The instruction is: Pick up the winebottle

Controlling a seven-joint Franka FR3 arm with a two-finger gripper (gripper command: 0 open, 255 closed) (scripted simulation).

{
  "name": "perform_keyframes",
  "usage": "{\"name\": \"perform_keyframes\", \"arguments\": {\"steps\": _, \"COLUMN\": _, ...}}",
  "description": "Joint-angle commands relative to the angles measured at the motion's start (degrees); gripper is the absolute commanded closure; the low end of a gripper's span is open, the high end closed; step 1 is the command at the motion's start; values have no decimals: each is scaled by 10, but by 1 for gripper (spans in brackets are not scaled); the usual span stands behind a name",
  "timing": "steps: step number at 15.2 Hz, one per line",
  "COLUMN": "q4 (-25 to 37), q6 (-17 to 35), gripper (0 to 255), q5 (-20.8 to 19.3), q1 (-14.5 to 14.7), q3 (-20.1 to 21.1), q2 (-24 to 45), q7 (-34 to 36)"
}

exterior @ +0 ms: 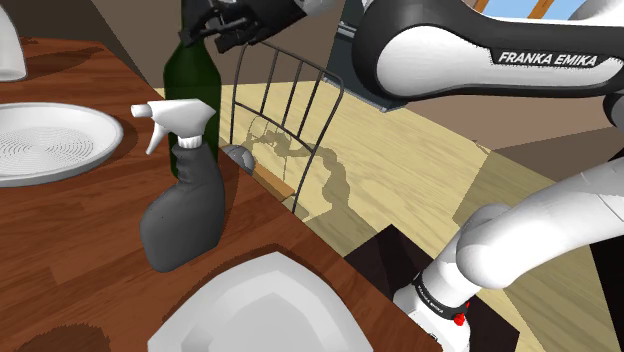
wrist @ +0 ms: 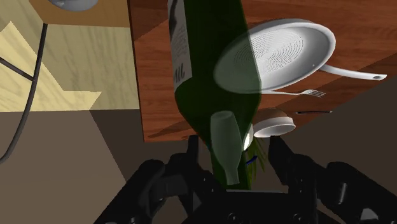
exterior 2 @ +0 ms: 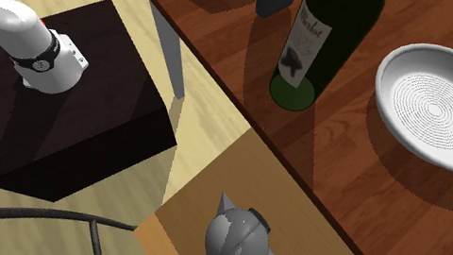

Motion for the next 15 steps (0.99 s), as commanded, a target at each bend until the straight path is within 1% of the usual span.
{"name": "perform_keyframes", "arguments": {"steps": 1, "q4": -2, "q6": 1, "gripper": 255, "q5": 0, "q1": 0, "q3": 0, "q2": -1, "q7": 0}}
{"name": "perform_keyframes", "arguments": {"steps": 9, "q4": -1, "q6": 2, "gripper": 255, "q5": 0, "q1": 0, "q3": 0, "q2": 0, "q7": 0}}
{"name": "perform_keyframes", "arguments": {"steps": 15, "q4": 47, "q6": -43, "gripper": 255, "q5": 5, "q1": 2, "q3": -6, "q2": 5, "q7": -12}}
